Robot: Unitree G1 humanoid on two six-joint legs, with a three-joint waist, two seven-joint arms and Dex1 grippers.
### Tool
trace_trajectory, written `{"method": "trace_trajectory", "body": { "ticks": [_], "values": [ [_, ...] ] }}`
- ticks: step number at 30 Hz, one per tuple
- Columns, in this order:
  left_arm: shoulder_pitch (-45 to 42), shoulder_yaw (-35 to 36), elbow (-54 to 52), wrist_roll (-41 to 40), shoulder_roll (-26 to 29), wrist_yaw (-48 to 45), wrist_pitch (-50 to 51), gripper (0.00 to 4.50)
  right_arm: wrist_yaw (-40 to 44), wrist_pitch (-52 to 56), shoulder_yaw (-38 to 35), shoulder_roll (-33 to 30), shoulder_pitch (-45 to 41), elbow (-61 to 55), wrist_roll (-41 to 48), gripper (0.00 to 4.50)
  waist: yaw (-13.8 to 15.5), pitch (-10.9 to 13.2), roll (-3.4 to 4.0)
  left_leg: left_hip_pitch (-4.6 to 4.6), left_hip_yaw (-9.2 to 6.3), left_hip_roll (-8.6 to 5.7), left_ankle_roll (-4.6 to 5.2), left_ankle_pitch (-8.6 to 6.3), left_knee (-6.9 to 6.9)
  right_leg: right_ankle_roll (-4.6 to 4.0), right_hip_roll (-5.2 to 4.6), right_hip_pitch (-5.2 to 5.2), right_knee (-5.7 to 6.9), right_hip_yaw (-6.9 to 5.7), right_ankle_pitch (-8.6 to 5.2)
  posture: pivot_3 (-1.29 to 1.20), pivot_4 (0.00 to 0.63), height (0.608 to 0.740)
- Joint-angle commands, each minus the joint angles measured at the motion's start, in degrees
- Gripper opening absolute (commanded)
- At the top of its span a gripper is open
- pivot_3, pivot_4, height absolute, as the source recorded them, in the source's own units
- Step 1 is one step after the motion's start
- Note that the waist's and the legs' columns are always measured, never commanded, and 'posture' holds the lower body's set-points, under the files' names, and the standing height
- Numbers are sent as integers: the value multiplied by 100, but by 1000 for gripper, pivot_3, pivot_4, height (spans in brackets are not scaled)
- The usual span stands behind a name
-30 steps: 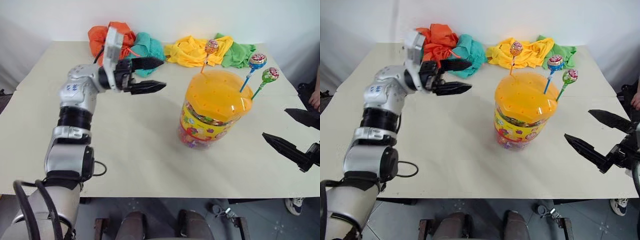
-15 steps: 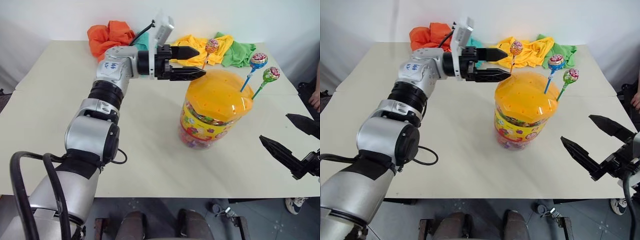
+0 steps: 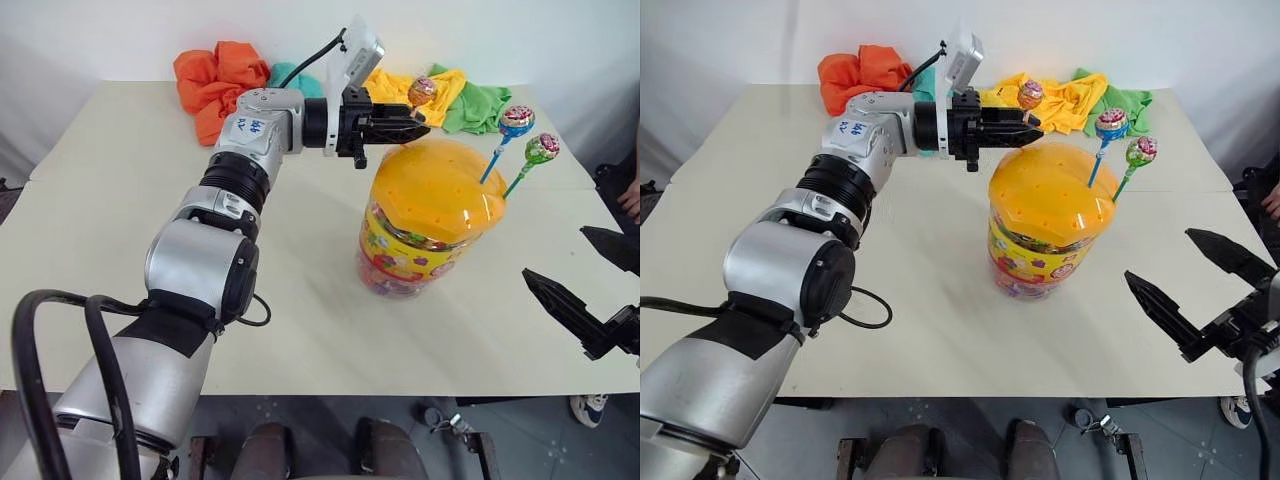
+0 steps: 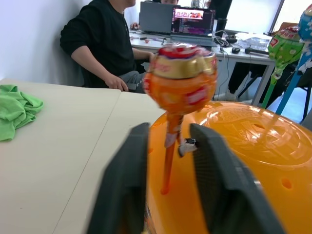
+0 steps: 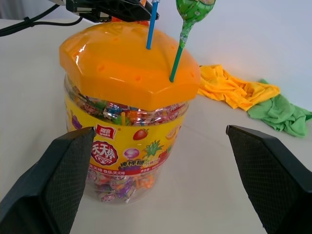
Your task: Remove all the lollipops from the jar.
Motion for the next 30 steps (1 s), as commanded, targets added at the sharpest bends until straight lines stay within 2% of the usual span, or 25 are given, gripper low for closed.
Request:
{"method": "trace_trajectory", "body": {
  "ticks": [1, 8, 10, 14, 19, 23, 26, 30],
  "values": [
    [-486, 285, -65, -151, 0, 139, 33, 56, -55, -161, -126, -51, -28, -24, -8, 4500, 14, 1, -2, -2, 0, 0, 0, 0, 0, 0, 0, -1, 0, 0, 0, 0, 150, 740],
    [-789, 685, -75, -293, 35, 408, 148, 56, 35, -187, -90, -210, -168, 172, -43, 4500, 6, 1, -2, -3, 0, -1, 3, -2, 2, 1, 0, -1, -1, 0, 0, 0, 150, 740],
    [-850, 803, -68, -305, 115, 736, 213, 56, 84, -173, -98, -271, -212, 222, -33, 4500, 2, 1, -2, -2, 0, -1, 3, -2, 2, 1, 0, -1, 0, 0, 0, 0, 150, 740],
    [-682, 511, -46, 137, 585, 1271, 888, 56, 197, -97, -142, -391, -214, 339, 8, 4500, -14, 1, -2, -2, -1, 0, 3, -2, 2, 1, 0, -1, 1, 0, 0, 0, 150, 740],
    [-187, 240, -435, 303, 1092, 1041, 1779, 56, 501, -29, -237, -546, -137, 523, 66, 4500, -20, -1, 1, 2, 3, 0, 3, -1, 0, 1, 0, -3, 5, 3, 0, 0, 150, 740],
    [653, -259, -1461, 495, 1566, 762, 2899, 56, 1108, 0, -202, -732, 45, 688, 113, 4500, -6, 0, 0, -1, 1, 0, 3, -1, 5, 1, 0, -3, 5, 3, 0, 0, 150, 740],
    [1533, -622, -2708, 504, 1874, 760, 3972, 56, 1508, -39, 95, -865, 102, 735, 4, 4500, -14, 0, 0, -1, 0, 0, 2, -1, 5, 1, 0, -3, 5, 3, 0, 0, 150, 740],
    [2578, -976, -4221, 490, 2228, 1032, 5273, 56, 1597, -38, 478, -974, -164, 829, -28, 4500, -12, 0, 0, 0, 0, 2, 2, -1, 11, 1, 0, -2, 11, 9, 0, 0, 150, 740]
  ]
}}
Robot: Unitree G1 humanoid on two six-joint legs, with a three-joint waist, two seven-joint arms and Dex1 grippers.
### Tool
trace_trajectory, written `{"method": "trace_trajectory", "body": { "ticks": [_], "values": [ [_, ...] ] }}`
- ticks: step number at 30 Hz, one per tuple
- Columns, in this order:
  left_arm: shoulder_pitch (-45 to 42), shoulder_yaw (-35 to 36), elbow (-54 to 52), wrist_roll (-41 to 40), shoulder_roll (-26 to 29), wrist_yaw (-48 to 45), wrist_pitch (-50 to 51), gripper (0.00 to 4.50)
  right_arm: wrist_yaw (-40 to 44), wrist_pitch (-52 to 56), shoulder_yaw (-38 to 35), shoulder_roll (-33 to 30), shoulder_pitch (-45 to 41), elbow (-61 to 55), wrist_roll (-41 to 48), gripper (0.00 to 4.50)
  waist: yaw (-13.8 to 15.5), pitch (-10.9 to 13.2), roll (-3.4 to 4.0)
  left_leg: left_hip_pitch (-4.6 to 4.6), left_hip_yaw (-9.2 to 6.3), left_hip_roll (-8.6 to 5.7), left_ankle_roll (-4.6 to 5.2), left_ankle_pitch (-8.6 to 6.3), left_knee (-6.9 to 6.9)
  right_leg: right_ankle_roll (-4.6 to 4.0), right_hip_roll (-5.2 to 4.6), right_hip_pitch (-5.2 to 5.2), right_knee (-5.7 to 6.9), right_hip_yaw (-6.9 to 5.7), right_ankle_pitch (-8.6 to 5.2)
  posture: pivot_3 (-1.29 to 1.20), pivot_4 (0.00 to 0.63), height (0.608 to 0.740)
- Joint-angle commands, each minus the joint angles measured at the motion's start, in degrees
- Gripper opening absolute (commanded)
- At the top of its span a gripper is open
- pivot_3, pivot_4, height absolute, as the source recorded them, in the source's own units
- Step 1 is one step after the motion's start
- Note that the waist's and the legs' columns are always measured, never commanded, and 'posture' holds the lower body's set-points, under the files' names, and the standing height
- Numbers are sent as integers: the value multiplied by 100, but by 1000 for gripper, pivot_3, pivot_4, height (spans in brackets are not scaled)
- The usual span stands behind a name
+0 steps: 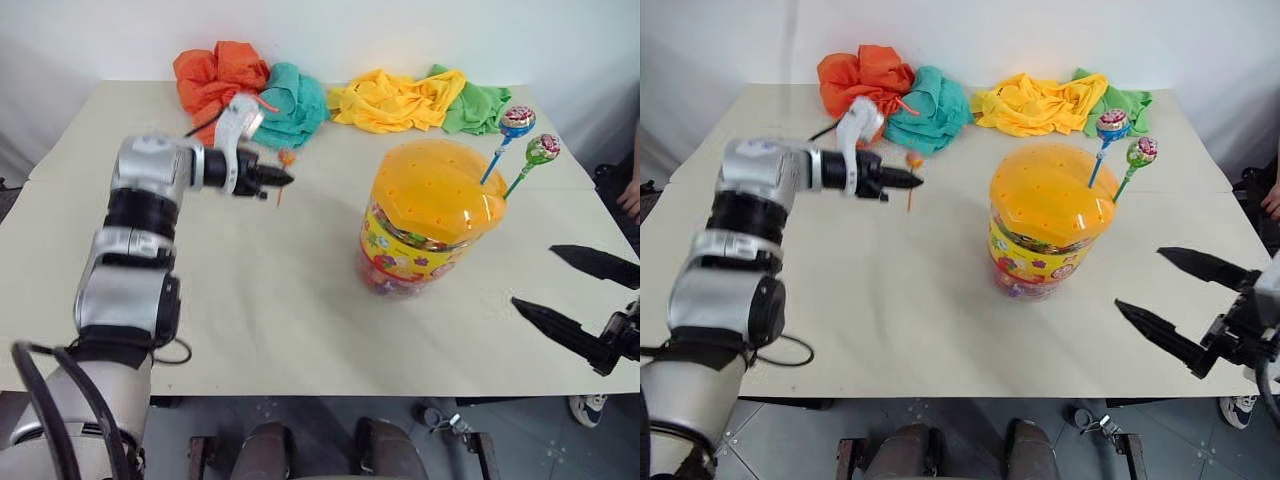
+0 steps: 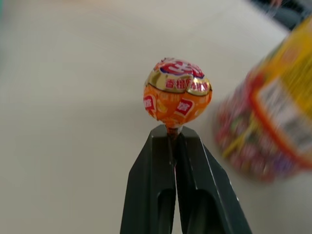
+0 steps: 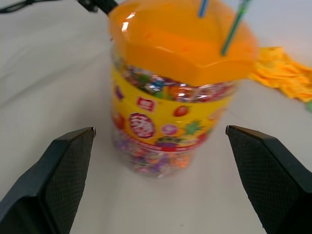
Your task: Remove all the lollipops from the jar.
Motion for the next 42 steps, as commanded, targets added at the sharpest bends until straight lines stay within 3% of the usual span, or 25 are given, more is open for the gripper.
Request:
{"method": "trace_trajectory", "body": {
  "ticks": [1, 4, 8, 11, 16, 23, 30, 42],
  "values": [
    [495, -264, -1268, -15, 280, 233, 961, 56, 79, -44, 194, -95, -182, -2, -17, 4500, 9, 0, 0, 0, -1, 0, 0, 0, 3, 0, 0, 0, 4, 2, 0, 0, 150, 740],
    [1146, -507, -2278, -190, 575, 385, 2013, 56, 137, -21, 522, -147, -346, 15, -61, 4500, 5, 0, 0, 1, -3, 2, 0, 0, 6, 0, 0, 0, 8, 4, 0, 0, 150, 740],
    [1341, -611, -2899, -514, 777, 542, 2890, 56, 138, -30, 715, -196, -628, 179, -148, 4500, 57, 1, -2, -7, -10, 2, 0, 0, 29, 0, -1, 0, 21, 2, 0, 0, 150, 740],
    [1347, -545, -2992, -716, 815, 691, 3116, 741, 143, -29, 805, -213, -829, 267, -177, 4500, 66, 1, -2, -7, -9, 2, 2, -2, 49, -1, -3, 3, 33, 5, 0, 0, 150, 740],
    [1239, -365, -2999, -976, 841, 919, 3137, 2278, 171, 5, 742, -225, -919, 309, -214, 4500, 56, 1, -2, -7, -10, 3, 2, -2, 60, -2, -3, 4, 44, 7, -1, 0, 150, 740],
    [862, -382, -2872, -1269, 1333, 437, 1994, 4480, 19, 193, 36, -183, -638, 205, -202, 4500, 59, 1, -2, -7, -8, 3, 1, -2, 60, -2, -3, 2, 45, 7, -1, 0, 150, 740],
    [893, 308, -2797, -1872, 1211, -666, -147, 4480, -778, 444, -310, -116, -896, 176, 29, 4500, 66, 0, -1, -7, -5, 3, 1, -2, 63, -3, -4, 2, 45, 8, -1, 0, 150, 740],
    [1402, 1289, -2449, -3011, 399, -2588, -2785, 4480, -1241, 330, 708, -196, -2476, 1121, -237, 4500, 11, -3, 5, -8, -3, 4, 3, -3, 70, -3, -4, 2, 49, 7, -1, 0, 150, 740]
  ]
}}
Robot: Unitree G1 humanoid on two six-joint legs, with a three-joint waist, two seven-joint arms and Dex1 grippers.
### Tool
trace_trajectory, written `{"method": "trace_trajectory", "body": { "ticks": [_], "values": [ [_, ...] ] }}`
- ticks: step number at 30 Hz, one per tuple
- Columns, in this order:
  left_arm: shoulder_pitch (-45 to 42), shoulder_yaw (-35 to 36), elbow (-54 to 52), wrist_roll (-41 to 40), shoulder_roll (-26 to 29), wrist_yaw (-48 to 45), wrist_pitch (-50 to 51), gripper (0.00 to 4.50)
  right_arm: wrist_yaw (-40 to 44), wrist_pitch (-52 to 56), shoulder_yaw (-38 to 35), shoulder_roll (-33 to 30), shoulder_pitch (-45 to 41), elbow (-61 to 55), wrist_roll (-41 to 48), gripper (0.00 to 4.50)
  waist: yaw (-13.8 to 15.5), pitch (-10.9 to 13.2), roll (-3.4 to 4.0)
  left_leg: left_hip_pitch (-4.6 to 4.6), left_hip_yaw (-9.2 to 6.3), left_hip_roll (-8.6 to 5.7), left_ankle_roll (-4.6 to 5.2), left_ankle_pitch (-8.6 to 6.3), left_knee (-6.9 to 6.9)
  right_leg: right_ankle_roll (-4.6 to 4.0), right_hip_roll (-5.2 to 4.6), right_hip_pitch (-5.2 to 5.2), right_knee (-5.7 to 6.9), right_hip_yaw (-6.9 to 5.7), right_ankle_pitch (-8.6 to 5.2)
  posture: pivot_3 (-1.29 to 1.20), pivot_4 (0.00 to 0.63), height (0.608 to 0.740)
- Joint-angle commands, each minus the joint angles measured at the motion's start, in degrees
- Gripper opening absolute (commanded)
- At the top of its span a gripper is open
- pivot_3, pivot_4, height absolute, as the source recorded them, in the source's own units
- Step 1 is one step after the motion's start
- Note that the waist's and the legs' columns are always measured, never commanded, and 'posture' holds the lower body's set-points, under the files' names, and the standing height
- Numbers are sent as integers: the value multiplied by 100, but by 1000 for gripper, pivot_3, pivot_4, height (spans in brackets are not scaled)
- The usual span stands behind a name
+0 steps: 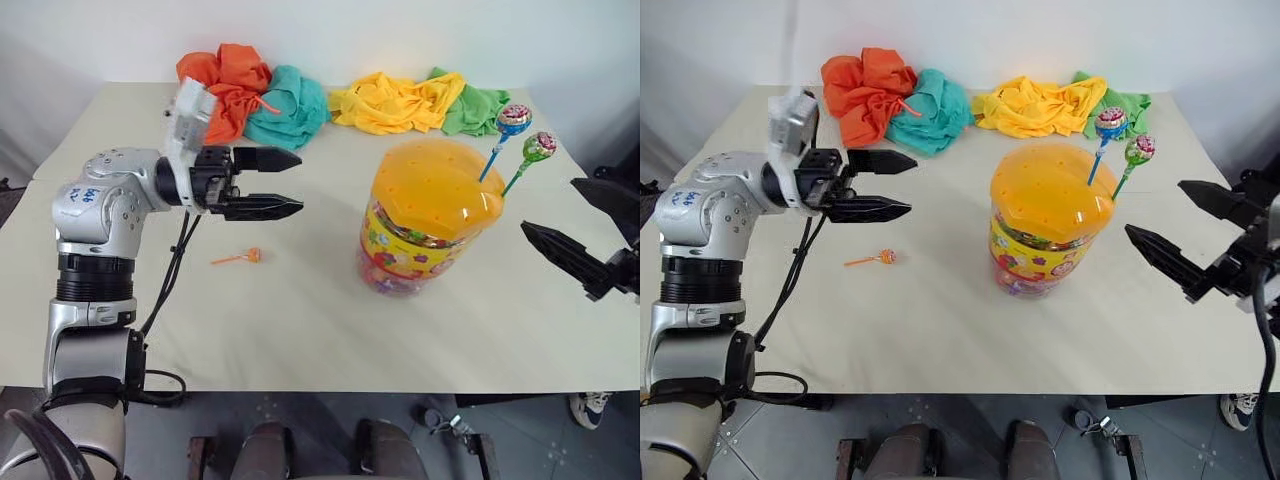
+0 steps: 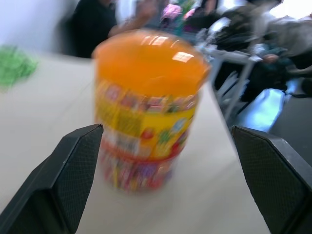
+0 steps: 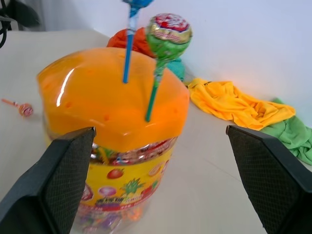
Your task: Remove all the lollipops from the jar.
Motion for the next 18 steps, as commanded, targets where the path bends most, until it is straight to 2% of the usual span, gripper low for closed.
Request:
{"method": "trace_trajectory", "body": {
  "ticks": [1, 7, 12, 15, 18],
  "values": [
    [-28, 231, 192, -241, -103, -393, -552, 4480, -6, -148, 131, -73, -378, 279, -69, 4500, 0, -1, 1, 1, -1, 0, 0, 0, 0, 0, 0, 0, 1, 0, 0, 0, 150, 740],
    [28, 111, 310, -250, -183, -736, -760, 4480, 330, -29, 893, -223, -1348, 972, -110, 4500, -17, 0, 2, 0, 1, 0, 4, -2, 1, 0, 0, -1, 0, 0, 0, 0, 150, 740],
    [62, -89, 324, -82, -22, -793, -824, 4480, 616, -122, 1241, -226, -1838, 1363, -295, 4500, -8, 0, 2, -2, 1, 0, 7, -4, 2, 1, -1, -1, -1, -1, 0, 0, 150, 740],
    [56, -97, 336, -93, 17, -777, -899, 4500, 738, -89, 1277, -219, -1993, 1441, -302, 3936, -4, 0, 2, -2, 0, 0, 8, -4, 2, 1, -1, -1, -1, -1, 0, 0, 150, 740],
    [66, -106, 329, -103, 52, -763, -939, 4500, 769, -25, 1271, -240, -2115, 1479, -298, 2927, -14, 0, 2, -2, 1, 0, 7, -4, 2, 1, -1, -1, -1, -1, 0, 0, 150, 740]
  ]
}}
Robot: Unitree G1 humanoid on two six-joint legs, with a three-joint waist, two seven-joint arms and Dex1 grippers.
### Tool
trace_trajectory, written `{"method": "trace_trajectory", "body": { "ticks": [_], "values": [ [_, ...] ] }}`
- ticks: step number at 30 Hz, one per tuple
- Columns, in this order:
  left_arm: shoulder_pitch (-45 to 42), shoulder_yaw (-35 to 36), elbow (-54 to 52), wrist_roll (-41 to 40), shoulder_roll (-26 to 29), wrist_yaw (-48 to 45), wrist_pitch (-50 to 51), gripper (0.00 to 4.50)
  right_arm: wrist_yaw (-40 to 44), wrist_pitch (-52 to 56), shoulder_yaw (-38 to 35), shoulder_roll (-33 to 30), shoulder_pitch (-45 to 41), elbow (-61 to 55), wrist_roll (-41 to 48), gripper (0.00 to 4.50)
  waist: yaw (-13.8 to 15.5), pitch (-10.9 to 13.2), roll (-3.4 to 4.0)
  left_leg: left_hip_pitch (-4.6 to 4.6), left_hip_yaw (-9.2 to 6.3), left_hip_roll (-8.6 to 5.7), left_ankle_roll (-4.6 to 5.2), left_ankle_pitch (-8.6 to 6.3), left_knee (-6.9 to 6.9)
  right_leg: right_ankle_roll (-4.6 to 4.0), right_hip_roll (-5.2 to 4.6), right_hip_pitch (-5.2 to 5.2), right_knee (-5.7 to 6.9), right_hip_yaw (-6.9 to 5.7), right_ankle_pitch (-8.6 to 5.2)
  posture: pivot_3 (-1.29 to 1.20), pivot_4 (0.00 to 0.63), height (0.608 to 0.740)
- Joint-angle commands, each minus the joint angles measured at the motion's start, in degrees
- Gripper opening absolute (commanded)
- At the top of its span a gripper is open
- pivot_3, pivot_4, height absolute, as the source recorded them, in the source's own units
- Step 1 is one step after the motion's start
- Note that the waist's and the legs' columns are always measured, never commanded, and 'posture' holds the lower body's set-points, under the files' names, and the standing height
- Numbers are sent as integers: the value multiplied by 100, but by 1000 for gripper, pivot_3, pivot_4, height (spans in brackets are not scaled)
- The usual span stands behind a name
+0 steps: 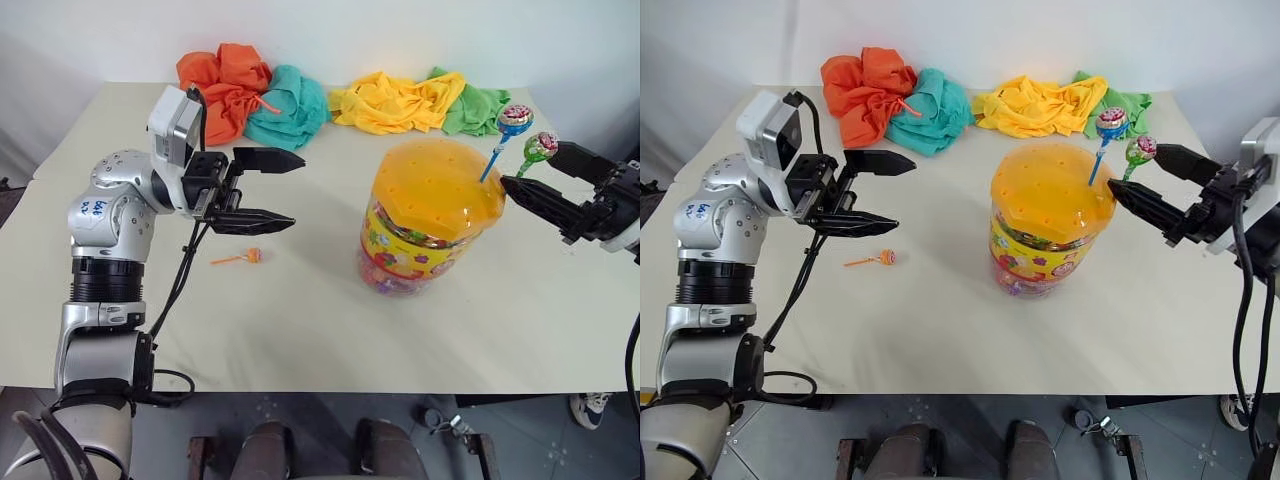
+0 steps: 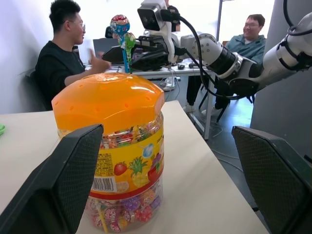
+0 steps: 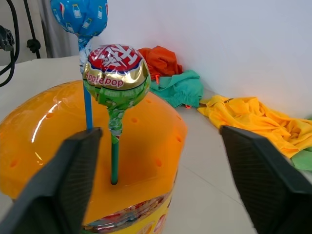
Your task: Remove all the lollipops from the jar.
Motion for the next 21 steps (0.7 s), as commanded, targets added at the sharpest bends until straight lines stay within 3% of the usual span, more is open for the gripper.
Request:
{"method": "trace_trajectory", "body": {
  "ticks": [1, 7, 9, 15, 21],
  "values": [
    [7, 28, -93, -32, 101, -188, -96, 4500, 50, -14, -145, -142, -202, -32, 47, 2530, -3, 0, 0, 0, 0, 0, 0, 0, -1, 0, 0, 0, 0, 0, 0, 0, 150, 740],
    [19, 37, -130, -74, 135, -162, -104, 4500, 39, 71, -213, -185, -330, -76, 92, 474, 2, 0, 0, 0, 0, 0, 0, 0, 0, 0, 0, 0, 0, 0, 0, 0, 150, 740],
    [4, 32, -112, -86, 127, -198, -128, 4500, -66, 111, -264, -205, -519, -108, 166, 43, -4, 1, 1, 0, 0, 0, 0, 0, 0, 0, 0, 0, 0, 0, 0, 0, 150, 740],
    [-32, -2, -92, -104, 102, -229, -131, 4500, -301, 241, -408, -224, -854, -248, 342, 43, 2, 1, 2, -1, 0, 1, 0, 0, 0, 0, 0, 0, -1, -1, 0, 0, 150, 740],
    [-93, -74, 20, -72, 21, -249, -189, 4500, -1088, 506, -737, -399, -1161, -330, 312, 43, 3, 1, 2, -2, 0, 1, 0, 0, -1, 0, 0, -1, -2, -1, 0, 0, 150, 740]
  ]
}}
